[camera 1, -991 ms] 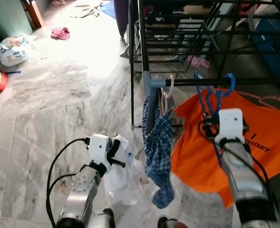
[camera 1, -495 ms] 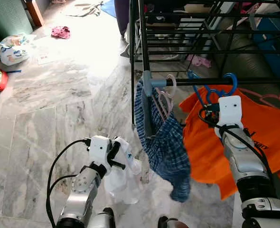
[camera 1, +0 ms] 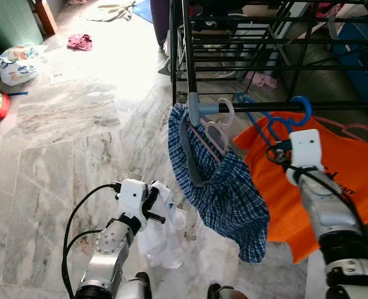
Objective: Hang hanger
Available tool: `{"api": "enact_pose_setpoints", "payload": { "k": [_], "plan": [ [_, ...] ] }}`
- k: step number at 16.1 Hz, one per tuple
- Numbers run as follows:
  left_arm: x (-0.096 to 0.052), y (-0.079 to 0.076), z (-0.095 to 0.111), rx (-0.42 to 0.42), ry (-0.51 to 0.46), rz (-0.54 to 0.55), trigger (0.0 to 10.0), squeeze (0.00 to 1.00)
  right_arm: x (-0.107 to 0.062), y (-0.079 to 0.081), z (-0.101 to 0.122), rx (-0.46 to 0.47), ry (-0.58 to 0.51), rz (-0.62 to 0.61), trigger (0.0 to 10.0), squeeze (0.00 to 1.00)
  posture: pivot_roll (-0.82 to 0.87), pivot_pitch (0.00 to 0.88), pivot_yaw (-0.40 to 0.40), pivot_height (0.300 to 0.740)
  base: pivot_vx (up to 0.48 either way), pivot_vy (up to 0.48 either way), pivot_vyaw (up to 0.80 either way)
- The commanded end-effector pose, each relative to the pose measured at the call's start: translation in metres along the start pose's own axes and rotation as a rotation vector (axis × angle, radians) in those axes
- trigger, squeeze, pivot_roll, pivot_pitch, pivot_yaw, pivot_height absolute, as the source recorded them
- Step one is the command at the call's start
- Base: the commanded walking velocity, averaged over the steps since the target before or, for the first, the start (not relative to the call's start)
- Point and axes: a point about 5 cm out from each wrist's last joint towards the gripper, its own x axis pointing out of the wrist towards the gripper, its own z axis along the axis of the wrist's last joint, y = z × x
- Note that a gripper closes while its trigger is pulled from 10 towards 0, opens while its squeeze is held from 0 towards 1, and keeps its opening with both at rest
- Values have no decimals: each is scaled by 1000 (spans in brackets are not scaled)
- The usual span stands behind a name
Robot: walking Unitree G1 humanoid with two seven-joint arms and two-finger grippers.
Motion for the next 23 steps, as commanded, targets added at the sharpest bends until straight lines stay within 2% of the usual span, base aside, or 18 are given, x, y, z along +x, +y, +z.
{"api": "enact_pose_setpoints", "payload": {
  "k": [1, 2, 3, 4, 5, 6, 11, 12, 13, 14, 15, 22, 23],
  "plan": [
    [-1, -1, -3, 15, 12, -2, 10000, 0, -3, -4, -9, 2, 42, 12, 2275, 0, 24, 221, -21, 740, 0, 0, 0],
    [-1, -1, -3, 15, 13, -2, 10000, 0, -3, -6, -10, -7, 49, 23, 2863, 0, 24, 222, -21, 740, 0, 0, 0],
    [-2, -1, -4, 15, 16, -1, 10000, 0, -5, -8, -12, -19, 60, 39, 6706, 0, 25, 224, -23, 740, 0, 0, 0],
    [-3, -1, -4, 15, 17, -1, 10000, 0, -6, -8, -14, -31, 75, 56, 10000, 0, 24, 225, -24, 740, 0, 0, 0],
    [-3, -1, -5, 16, 21, 1, 10000, 0, -7, -9, -16, -43, 83, 59, 10000, 863, 25, 226, -25, 740, 0, 0, 0],
    [-3, -1, -6, 16, 23, 2, 10000, 0, -7, -8, -17, -53, 88, 65, 10000, 1000, 25, 227, -25, 740, 0, 0, 0],
    [-5, 0, -7, 22, 31, 10, 10000, 0, -9, -9, -18, -124, 105, 83, 10000, 1000, 31, 233, -27, 740, 0, 0, 0],
    [-6, 1, -8, 24, 34, 13, 10000, 0, -9, -8, -18, -128, 108, 97, 10000, 600, 35, 233, -27, 740, 0, 0, 0],
    [-6, 2, -8, 26, 35, 15, 10000, 0, -9, -8, -15, -128, 104, 105, 10000, 408, 37, 234, -27, 740, 0, 0, 0],
    [-7, 2, -8, 27, 36, 17, 10000, 0, -9, -10, -12, -131, 99, 114, 10000, 106, 39, 234, -29, 740, 0, 0, 0],
    [-7, 2, -8, 28, 38, 18, 10000, 0, -9, -11, -11, -133, 99, 117, 10000, 0, 40, 234, -30, 740, 0, 0, 0],
    [-8, 4, -11, 45, 66, 19, 10000, 0, -10, -27, -4, -125, 108, 161, 10000, 0, 39, 233, -25, 740, 0, 0, 0],
    [-8, 4, -12, 48, 70, 19, 10000, 0, -10, -27, -2, -113, 99, 169, 10000, 27, 39, 231, -24, 740, 0, 0, 0]
  ]
}}
